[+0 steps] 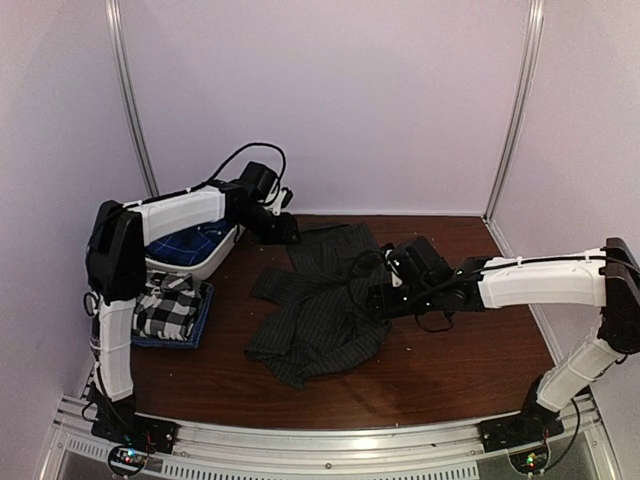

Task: Fold and stack the long sleeve shirts
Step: Flatten out the crumpled shirt at the center of the board.

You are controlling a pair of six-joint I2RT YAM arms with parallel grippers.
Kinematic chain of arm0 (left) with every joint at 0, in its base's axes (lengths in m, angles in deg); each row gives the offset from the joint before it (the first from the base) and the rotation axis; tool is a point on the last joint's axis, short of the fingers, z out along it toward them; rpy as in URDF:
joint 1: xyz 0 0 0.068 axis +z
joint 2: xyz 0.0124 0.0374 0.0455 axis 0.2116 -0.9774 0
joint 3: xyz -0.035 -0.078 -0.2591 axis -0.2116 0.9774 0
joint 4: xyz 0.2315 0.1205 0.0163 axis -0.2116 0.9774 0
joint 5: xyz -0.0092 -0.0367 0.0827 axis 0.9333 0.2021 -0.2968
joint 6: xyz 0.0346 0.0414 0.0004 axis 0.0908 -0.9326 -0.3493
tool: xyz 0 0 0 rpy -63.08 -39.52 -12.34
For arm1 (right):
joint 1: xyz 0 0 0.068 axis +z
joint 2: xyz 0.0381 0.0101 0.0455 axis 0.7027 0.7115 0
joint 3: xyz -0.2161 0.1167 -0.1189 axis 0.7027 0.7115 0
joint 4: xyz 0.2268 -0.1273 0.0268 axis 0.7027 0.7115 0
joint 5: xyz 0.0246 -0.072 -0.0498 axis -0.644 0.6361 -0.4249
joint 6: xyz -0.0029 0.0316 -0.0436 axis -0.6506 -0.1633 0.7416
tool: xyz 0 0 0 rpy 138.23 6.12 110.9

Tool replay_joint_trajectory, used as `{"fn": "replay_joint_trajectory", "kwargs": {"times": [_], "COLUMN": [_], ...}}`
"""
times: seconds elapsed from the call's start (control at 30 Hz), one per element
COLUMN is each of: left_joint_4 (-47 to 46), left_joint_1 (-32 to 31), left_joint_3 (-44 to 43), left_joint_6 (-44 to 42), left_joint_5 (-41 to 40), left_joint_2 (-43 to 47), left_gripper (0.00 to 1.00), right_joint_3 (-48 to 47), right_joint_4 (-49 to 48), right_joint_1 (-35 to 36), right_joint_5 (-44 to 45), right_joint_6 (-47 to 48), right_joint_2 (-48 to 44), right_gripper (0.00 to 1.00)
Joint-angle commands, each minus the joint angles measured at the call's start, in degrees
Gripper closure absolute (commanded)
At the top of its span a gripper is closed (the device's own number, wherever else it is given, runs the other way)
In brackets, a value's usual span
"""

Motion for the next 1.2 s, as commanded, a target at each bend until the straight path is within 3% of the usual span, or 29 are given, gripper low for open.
{"fn": "replay_joint_trajectory", "kwargs": {"times": [0.0, 0.23, 0.43, 0.63, 1.17], "left_joint_4": [-3.6, -6.3, -8.2, -8.4, -4.9], "left_joint_1": [-0.2, -3.3, -7.4, -13.2, -22.0], "left_joint_3": [15.7, 35.5, 47.1, 52.0, 52.5], "left_joint_6": [3.4, 5.6, 8.2, 9.4, 11.0], "left_joint_5": [3.0, 4.1, 4.0, 1.3, -7.7], "left_joint_2": [9.0, 21.7, 28.9, 33.3, 29.6], "left_gripper": [0.47, 0.45, 0.41, 0.35, 0.32], "right_joint_3": [-1.6, 0.7, 7.5, 12.6, 18.2], "right_joint_4": [-2.0, -4.3, -7.3, -8.8, -10.1], "right_joint_1": [1.8, 3.4, 3.4, 3.6, 4.4], "right_joint_5": [-3.3, -4.3, -2.9, -1.7, 1.0], "right_joint_6": [2.5, 0.8, -3.4, -6.7, -11.5], "right_joint_2": [3.8, 6.5, 4.0, -0.8, -4.8], "right_gripper": [0.26, 0.29, 0.29, 0.3, 0.28]}}
